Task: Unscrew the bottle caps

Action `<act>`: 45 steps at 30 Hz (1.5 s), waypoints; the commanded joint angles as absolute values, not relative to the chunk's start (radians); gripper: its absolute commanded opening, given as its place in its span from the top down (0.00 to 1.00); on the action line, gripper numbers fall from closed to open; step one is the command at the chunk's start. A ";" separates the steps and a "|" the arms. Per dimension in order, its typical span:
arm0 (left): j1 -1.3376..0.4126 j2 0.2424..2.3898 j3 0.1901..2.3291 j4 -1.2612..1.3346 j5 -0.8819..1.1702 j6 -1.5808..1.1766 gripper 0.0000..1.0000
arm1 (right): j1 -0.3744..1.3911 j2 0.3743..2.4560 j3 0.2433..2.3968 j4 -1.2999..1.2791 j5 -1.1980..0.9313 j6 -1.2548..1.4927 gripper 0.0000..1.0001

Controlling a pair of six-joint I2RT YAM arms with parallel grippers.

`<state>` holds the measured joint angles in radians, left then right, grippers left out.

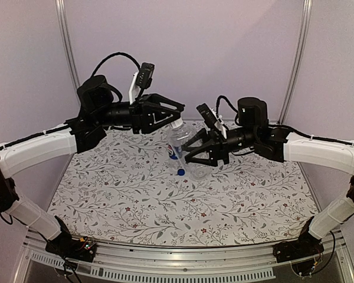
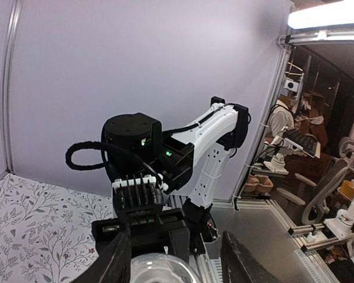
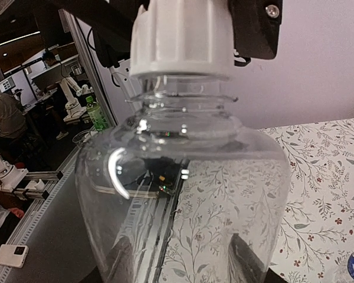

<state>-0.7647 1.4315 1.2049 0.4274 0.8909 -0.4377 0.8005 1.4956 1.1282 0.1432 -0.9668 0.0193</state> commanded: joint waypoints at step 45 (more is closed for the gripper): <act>-0.940 1.396 1.233 0.058 0.075 -0.584 0.85 | 0.795 1.501 1.136 0.027 -0.599 -0.087 0.52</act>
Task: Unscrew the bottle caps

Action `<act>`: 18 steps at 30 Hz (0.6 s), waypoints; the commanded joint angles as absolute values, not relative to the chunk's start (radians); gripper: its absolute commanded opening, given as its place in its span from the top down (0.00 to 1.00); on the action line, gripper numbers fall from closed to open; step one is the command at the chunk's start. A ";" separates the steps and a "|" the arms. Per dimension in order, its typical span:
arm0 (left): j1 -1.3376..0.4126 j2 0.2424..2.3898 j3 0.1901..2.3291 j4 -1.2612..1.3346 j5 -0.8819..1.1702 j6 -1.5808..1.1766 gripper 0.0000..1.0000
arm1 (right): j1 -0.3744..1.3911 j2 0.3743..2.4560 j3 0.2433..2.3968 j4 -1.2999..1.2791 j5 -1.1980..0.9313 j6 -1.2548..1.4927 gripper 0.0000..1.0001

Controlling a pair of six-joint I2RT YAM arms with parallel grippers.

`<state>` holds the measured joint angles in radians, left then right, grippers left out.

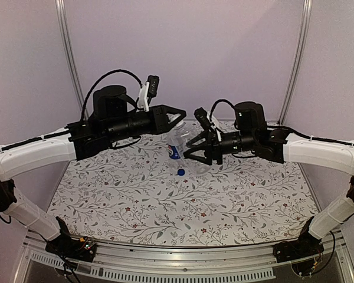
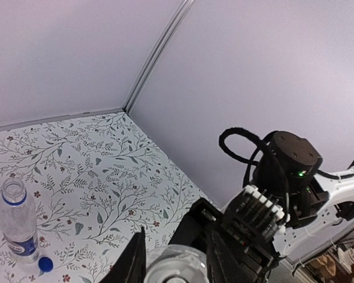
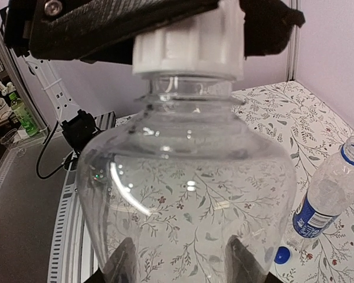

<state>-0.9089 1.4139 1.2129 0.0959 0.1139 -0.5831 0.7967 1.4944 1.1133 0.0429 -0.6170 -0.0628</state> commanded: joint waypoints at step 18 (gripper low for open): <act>-0.846 1.340 1.187 0.243 0.483 -0.480 0.30 | 0.790 1.505 1.123 0.075 -0.927 -0.084 0.52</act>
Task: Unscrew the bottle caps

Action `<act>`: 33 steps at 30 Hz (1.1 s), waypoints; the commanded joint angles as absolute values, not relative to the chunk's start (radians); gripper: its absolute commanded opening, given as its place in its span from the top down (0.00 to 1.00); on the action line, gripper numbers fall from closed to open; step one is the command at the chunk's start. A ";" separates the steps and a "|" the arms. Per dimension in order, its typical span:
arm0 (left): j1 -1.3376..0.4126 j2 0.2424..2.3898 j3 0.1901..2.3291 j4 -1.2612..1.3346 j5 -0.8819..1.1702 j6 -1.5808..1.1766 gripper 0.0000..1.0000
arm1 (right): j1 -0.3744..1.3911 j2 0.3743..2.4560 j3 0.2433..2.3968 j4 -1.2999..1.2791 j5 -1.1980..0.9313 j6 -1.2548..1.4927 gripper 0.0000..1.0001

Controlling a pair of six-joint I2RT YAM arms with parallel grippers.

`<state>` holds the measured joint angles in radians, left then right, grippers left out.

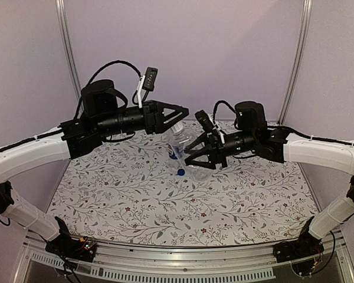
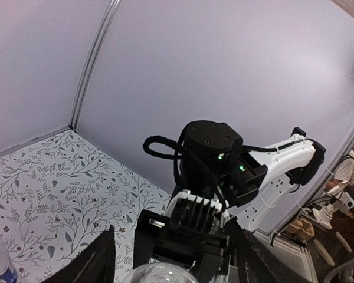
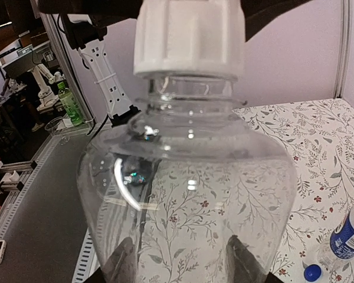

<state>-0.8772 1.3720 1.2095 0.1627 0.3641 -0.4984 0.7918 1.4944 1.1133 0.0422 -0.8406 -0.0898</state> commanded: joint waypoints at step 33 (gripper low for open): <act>-0.804 1.491 1.140 0.625 1.050 -0.488 0.64 | 0.790 1.525 1.147 0.110 -1.186 -0.020 0.52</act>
